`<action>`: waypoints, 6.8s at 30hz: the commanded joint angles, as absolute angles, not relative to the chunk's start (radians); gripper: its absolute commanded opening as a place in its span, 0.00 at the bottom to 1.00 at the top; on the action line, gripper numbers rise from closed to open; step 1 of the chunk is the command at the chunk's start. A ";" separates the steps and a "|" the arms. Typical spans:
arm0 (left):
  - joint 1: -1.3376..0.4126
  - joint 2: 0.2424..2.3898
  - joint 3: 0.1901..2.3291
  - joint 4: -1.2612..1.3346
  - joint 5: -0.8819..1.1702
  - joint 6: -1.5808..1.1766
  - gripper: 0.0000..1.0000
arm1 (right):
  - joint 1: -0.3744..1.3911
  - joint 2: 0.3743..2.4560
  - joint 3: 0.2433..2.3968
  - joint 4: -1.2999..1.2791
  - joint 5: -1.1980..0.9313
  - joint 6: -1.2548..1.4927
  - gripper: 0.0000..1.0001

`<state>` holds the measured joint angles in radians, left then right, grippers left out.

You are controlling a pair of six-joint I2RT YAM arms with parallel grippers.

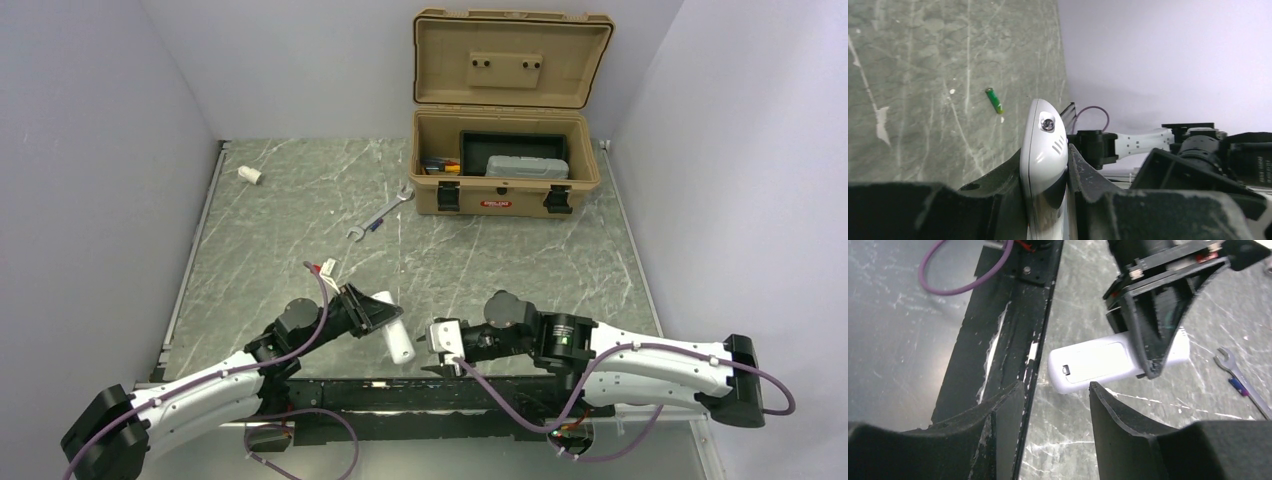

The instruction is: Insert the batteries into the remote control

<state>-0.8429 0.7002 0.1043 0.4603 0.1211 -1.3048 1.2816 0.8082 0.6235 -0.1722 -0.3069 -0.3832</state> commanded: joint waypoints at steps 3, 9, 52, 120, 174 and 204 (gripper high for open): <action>-0.840 0.719 0.119 0.591 0.167 -1.349 0.00 | 1.284 0.875 0.677 -0.151 -0.413 -0.518 0.51; -0.839 0.739 0.116 0.617 0.175 -1.353 0.00 | 1.282 0.950 0.705 -0.115 -0.396 -0.550 0.49; -0.840 0.685 0.124 0.551 0.168 -1.335 0.00 | 1.284 1.045 0.765 -0.157 -0.252 -0.676 0.44; -0.840 0.716 0.121 0.586 0.177 -1.338 0.00 | 1.285 1.115 0.822 -0.199 -0.223 -0.768 0.45; -0.842 0.746 0.146 0.586 0.196 -1.320 0.00 | 1.284 1.047 0.822 -0.205 -0.244 -0.730 0.46; -0.843 0.783 0.153 0.627 0.204 -1.327 0.00 | 1.283 1.038 0.759 -0.177 -0.290 -0.663 0.46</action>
